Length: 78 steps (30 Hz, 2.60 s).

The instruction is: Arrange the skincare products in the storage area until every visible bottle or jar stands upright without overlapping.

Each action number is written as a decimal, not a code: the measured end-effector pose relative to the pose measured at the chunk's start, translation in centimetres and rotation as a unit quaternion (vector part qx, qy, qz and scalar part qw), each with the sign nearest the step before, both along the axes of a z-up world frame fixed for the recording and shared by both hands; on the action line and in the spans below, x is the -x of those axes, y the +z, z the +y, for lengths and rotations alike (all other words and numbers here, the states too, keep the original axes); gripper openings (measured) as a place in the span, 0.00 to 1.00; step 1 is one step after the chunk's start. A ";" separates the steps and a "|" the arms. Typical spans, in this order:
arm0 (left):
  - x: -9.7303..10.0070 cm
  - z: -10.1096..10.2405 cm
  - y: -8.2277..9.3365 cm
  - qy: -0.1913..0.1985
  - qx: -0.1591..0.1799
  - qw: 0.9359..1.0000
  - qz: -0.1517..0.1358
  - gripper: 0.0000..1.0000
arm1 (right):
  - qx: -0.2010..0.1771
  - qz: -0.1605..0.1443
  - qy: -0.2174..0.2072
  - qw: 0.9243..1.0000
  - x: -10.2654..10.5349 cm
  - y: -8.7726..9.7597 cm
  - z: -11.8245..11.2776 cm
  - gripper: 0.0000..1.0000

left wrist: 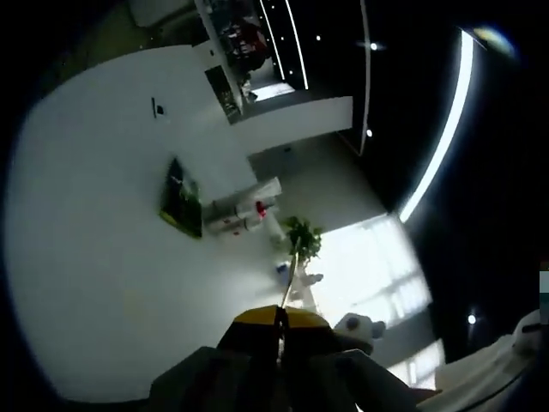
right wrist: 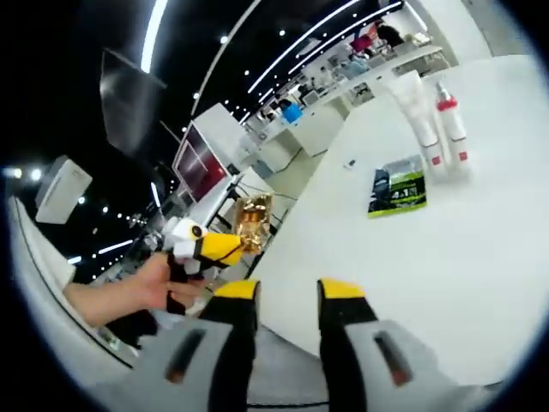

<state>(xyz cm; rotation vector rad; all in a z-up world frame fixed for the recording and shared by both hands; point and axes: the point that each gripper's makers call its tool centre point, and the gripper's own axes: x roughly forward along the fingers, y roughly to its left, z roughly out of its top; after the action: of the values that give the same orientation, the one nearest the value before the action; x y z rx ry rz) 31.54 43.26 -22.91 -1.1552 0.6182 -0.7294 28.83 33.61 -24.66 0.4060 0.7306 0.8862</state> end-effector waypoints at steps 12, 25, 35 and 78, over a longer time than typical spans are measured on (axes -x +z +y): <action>-3.4 0.8 -1.2 0.022 -0.029 0.999 0.020 0.00 | 0.096 -0.023 -0.036 0.994 -0.7 -3.1 -6.5 0.34; -6.4 2.2 -3.2 0.047 -0.071 0.995 0.045 0.01 | 0.167 -0.067 -0.024 0.983 -2.0 -4.5 -7.8 0.33; -7.7 3.3 -4.2 0.092 -0.080 0.990 0.067 0.01 | 0.159 -0.039 0.014 0.986 -1.3 -5.5 -7.5 0.33; -22.7 5.1 -13.1 0.074 -0.147 0.974 0.154 0.01 | 0.196 0.028 0.006 0.980 -2.0 -8.3 -10.3 0.33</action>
<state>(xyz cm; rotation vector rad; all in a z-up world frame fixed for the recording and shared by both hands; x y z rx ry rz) 54.21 48.39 -36.03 -1.0323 0.8593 -0.3168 30.86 23.34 -32.97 0.0767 0.9369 0.7219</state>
